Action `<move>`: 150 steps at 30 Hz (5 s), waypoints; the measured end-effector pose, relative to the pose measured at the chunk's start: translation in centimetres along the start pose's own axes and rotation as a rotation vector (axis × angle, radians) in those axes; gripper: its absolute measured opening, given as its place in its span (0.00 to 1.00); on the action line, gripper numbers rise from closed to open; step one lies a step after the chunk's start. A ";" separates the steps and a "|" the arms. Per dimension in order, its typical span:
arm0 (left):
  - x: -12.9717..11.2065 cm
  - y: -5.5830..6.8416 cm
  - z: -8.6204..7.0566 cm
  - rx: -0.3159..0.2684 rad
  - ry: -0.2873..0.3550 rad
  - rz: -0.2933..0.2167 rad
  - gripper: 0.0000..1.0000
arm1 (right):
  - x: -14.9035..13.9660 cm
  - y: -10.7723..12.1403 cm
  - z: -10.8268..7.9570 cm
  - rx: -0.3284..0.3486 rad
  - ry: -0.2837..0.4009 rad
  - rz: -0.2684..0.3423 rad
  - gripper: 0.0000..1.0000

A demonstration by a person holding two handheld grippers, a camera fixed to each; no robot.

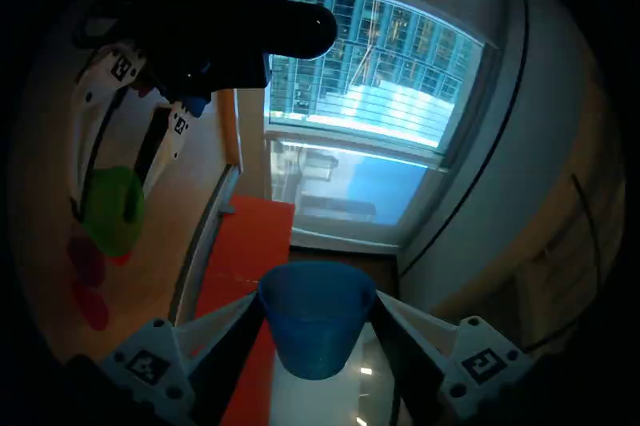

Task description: Pour water

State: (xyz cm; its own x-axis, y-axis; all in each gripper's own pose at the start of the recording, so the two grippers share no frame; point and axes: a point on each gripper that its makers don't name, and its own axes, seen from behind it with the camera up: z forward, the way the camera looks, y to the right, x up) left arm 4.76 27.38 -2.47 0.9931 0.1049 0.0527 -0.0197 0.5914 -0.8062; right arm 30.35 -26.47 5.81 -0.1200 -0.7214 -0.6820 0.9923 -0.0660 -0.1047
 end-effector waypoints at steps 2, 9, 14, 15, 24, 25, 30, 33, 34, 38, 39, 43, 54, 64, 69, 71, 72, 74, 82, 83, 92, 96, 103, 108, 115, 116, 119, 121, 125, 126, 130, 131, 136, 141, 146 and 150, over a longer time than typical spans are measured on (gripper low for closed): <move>0.0 0.0 0.0 0.000 0.001 0.000 0.86 | 0.0 0.0 -0.1 0.000 0.001 0.009 0.91; 0.2 0.1 -0.1 0.001 0.001 0.004 0.86 | -0.5 0.1 -0.3 0.001 -0.004 0.051 0.91; 0.2 0.1 -0.1 0.002 0.002 0.006 0.86 | -1.1 0.0 -0.6 -0.001 -0.014 0.155 0.90; 0.2 0.1 -0.1 0.002 0.002 0.007 0.86 | -1.2 0.0 -0.7 0.000 -0.015 0.186 0.91; 0.4 0.0 -0.5 0.008 0.001 0.013 0.86 | -1.4 -0.4 -1.7 0.022 -0.011 0.558 0.91; 0.4 -0.1 -0.5 0.009 0.001 0.013 0.86 | -1.4 -0.5 -1.9 0.026 -0.011 0.600 0.91; 0.4 -0.1 -0.6 0.010 -0.001 0.017 0.86 | -1.1 -1.1 -2.6 0.040 -0.010 0.779 0.91; 0.4 -0.2 -0.6 0.012 -0.002 0.020 0.86 | -0.8 -1.5 -3.0 0.052 -0.012 0.889 0.91; 0.5 -0.2 -0.6 0.013 -0.001 0.020 0.86 | -0.7 -1.6 -3.1 0.058 -0.013 0.934 0.91; 0.5 -0.4 -0.6 0.016 0.001 0.021 0.86 | 0.1 -2.0 -3.5 0.085 -0.011 1.112 0.91; 0.6 -0.4 -0.6 0.016 0.001 0.021 0.85 | 0.3 -2.1 -3.6 0.093 -0.009 1.158 0.91; 0.5 -0.6 -0.6 0.021 -0.002 0.026 0.85 | 1.4 -1.8 -3.8 0.120 0.017 1.343 0.90; 0.7 -0.8 -0.7 0.030 -0.006 0.034 0.86 | 2.0 -1.5 -4.4 0.148 0.034 1.578 0.90; 0.4 -1.7 -1.4 0.051 -0.020 0.043 0.86 | 0.2 -2.6 -5.6 0.131 -0.009 1.602 0.91; 0.0 -2.6 -2.0 0.072 -0.035 0.047 0.86 | -1.2 -3.7 -6.7 0.117 -0.040 1.597 0.91; -0.2 -2.9 -2.3 0.082 -0.041 0.048 0.86 | -1.9 -4.4 -7.2 0.111 -0.056 1.586 0.91; -0.2 -3.1 -2.4 0.086 -0.043 0.049 0.86 | -2.2 -4.7 -7.4 0.109 -0.063 1.581 0.91; -0.3 -3.5 -2.7 0.094 -0.048 0.052 0.86 | -2.9 -5.5 -8.0 0.104 -0.081 1.573 0.91; -0.7 -4.3 -3.6 0.116 -0.072 0.061 0.86 | -4.1 -7.1 -9.7 0.098 -0.103 1.578 0.91; -0.7 -4.4 -3.7 0.117 -0.075 0.062 0.86 | -4.1 -7.2 -9.9 0.098 -0.101 1.581 0.91; -1.7 -4.9 -3.9 0.122 -0.101 0.059 0.86 | -4.2 -8.2 -10.7 0.121 -0.100 1.592 0.92; -2.3 -4.9 -4.0 0.119 -0.119 0.063 0.86 | -4.0 -9.4 -11.0 0.148 -0.114 1.599 0.92; -3.4 -4.7 -4.3 0.111 -0.154 0.070 0.86 | -3.3 -12.2 -11.5 0.220 -0.137 1.615 0.92; -4.5 -4.8 -4.5 0.106 -0.183 0.071 0.86 | -2.9 -14.6 -11.8 0.283 -0.162 1.626 0.92; -6.3 -4.6 -4.5 0.095 -0.241 0.078 0.86 | -2.7 -17.7 -12.2 0.353 -0.197 1.625 0.92; -6.5 -4.5 -4.5 0.092 -0.251 0.081 0.86 | -2.6 -18.2 -12.3 0.367 -0.204 1.624 0.92; -7.3 -4.4 -4.4 0.084 -0.277 0.087 0.86 | -2.4 -19.4 -12.6 0.402 -0.219 1.622 0.92; -7.7 -4.3 -4.3 0.079 -0.293 0.088 0.86 | -2.2 -20.2 -12.8 0.423 -0.227 1.622 0.92; -8.8 -4.3 -4.1 0.071 -0.330 0.086 0.86 | -1.8 -21.8 -13.1 0.469 -0.241 1.618 0.92; -9.1 -4.3 -4.1 0.069 -0.339 0.086 0.86 | -1.7 -22.2 -13.2 0.481 -0.245 1.616 0.92; -10.2 -4.2 -4.1 0.056 -0.376 0.088 0.86 | -1.4 -23.9 -13.5 0.525 -0.267 1.596 0.92; -10.5 -4.1 -4.1 0.052 -0.387 0.089 0.86 | -1.4 -24.3 -13.6 0.534 -0.273 1.592 0.92; -12.0 -3.9 -4.0 0.035 -0.434 0.085 0.86 | -1.0 -26.0 -13.7 0.577 -0.290 1.590 0.92; -13.2 -3.9 -3.6 0.024 -0.465 0.082 0.86 | -0.7 -27.7 -13.7 0.611 -0.307 1.589 0.92; -14.1 -3.8 -3.1 0.009 -0.483 0.070 0.86 | -0.3 -29.2 -13.9 0.643 -0.319 1.590 0.92; -14.7 -3.8 -2.8 0.000 -0.490 0.060 0.86 | -0.1 -30.3 -14.0 0.659 -0.330 1.588 0.92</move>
State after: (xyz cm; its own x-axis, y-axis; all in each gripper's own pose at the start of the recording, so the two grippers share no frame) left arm -9.43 21.38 -1.85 0.8192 0.5024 0.2767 -0.0753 0.5724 -0.8165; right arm -0.14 -14.70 -1.06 0.8218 -0.4504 0.3489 -0.0135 0.5968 0.8023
